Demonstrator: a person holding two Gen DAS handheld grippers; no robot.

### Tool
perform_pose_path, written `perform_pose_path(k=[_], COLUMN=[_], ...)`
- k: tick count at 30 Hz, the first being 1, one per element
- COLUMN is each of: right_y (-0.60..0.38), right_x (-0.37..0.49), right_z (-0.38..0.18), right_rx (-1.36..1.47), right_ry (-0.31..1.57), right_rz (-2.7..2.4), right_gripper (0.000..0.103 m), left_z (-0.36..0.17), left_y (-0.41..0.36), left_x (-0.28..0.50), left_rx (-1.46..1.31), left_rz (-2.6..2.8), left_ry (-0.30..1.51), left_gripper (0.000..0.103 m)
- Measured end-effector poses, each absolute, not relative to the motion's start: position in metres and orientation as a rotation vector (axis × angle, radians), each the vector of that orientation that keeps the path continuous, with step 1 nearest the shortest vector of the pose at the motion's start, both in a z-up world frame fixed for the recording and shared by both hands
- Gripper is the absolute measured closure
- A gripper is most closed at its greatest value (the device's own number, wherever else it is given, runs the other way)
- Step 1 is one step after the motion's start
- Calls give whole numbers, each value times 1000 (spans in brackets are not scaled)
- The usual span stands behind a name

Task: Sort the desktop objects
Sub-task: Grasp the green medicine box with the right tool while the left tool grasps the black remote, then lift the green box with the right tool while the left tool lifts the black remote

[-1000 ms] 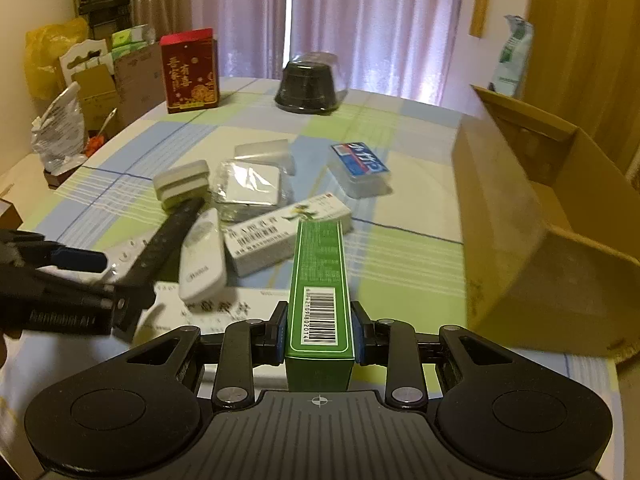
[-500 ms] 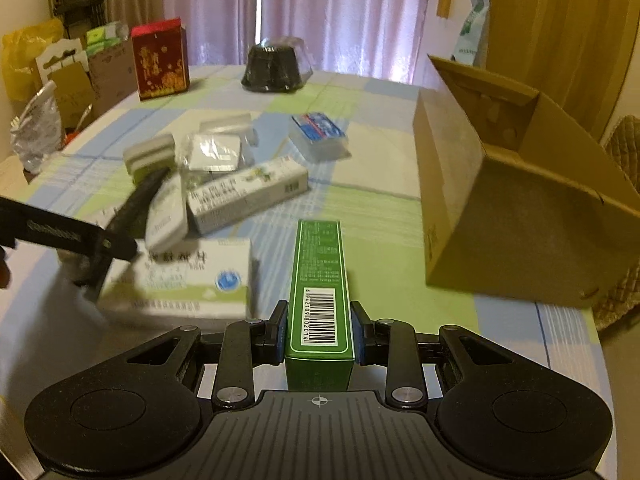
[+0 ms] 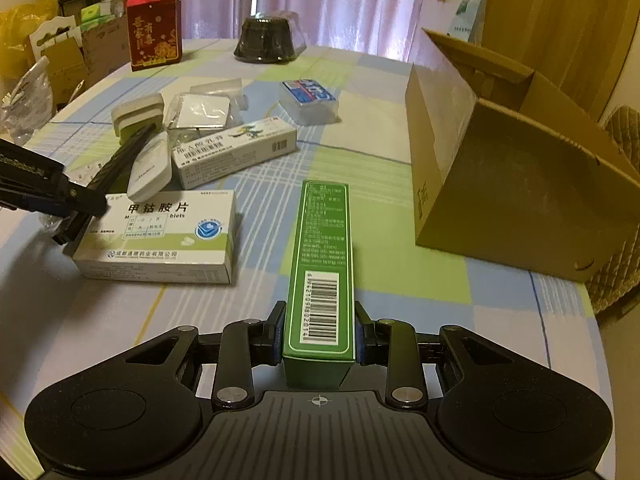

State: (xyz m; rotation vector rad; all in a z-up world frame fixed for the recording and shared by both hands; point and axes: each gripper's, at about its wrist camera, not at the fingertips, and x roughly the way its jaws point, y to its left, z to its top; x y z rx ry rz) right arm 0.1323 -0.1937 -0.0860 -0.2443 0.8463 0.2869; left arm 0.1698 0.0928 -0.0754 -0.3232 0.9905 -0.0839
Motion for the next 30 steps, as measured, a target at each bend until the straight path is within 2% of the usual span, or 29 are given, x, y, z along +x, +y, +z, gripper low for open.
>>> perform_pose_path(k=[5,14,17,20,23,30], right_y=[-195,-195,-190,-189,-191,-196], right_x=[129,103,102,104,106,115], right_z=[-83,-84,-85,-86,-86,-88], right_rx=[-221,-256,-262,-270,-255,-217], right_ry=[861,876,866,859,839,833], right_rz=[285,278,279,274,263,257], right_gripper=[73,73,73,73,31,31], left_z=[-69,-68,-73,-78,-80,-83], left_y=[94,65,60,60,62,65], left_x=[154,100,98,102,109,124], left_rx=[-251,86,103,102,90,69], left_rz=[-87,-145,-134,-127,-119,-108], left_ry=[992,1040,1032,1027,1020,995], left_gripper=[69,69,56,55,55,55])
